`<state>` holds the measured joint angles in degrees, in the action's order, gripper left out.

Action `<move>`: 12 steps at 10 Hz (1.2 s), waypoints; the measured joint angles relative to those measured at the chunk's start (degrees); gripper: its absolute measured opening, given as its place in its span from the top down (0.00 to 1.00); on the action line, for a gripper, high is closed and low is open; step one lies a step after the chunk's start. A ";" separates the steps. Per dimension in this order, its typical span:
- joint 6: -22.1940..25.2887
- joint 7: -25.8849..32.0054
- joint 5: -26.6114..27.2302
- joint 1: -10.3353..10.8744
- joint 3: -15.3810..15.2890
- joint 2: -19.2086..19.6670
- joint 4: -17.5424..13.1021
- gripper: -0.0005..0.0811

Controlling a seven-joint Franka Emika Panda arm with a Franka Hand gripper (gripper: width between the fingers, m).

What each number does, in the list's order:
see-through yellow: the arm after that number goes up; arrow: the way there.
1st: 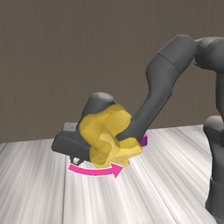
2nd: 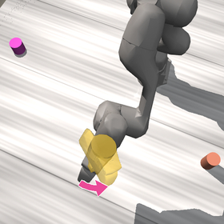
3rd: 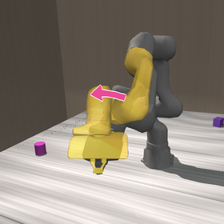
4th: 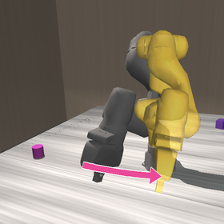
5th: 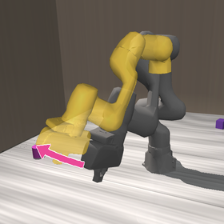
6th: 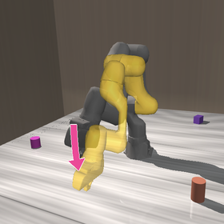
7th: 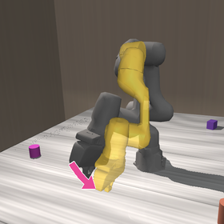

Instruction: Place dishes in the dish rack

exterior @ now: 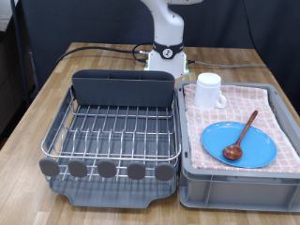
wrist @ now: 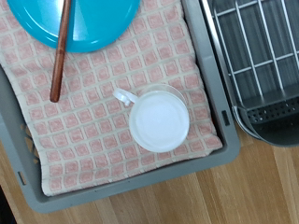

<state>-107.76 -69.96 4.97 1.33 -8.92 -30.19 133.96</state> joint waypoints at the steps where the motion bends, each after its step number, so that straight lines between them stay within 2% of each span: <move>1: -0.69 -0.46 -0.04 0.00 -0.70 2.18 -1.71 0.01; 3: -1.33 -4.94 -0.05 -0.06 -2.28 6.87 -5.64 0.01; 4: -1.96 -8.92 -0.05 -0.11 -3.15 9.22 -7.40 0.01; 6: -4.80 -14.71 -0.99 -0.17 -4.94 13.31 -9.44 0.01; 9: -8.54 -15.91 -2.95 -0.04 -7.33 18.08 -10.74 0.01; 12: -13.09 -15.93 -3.34 0.08 -8.98 21.87 -10.18 0.01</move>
<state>-120.86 -85.89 1.62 1.41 -17.91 -8.32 123.78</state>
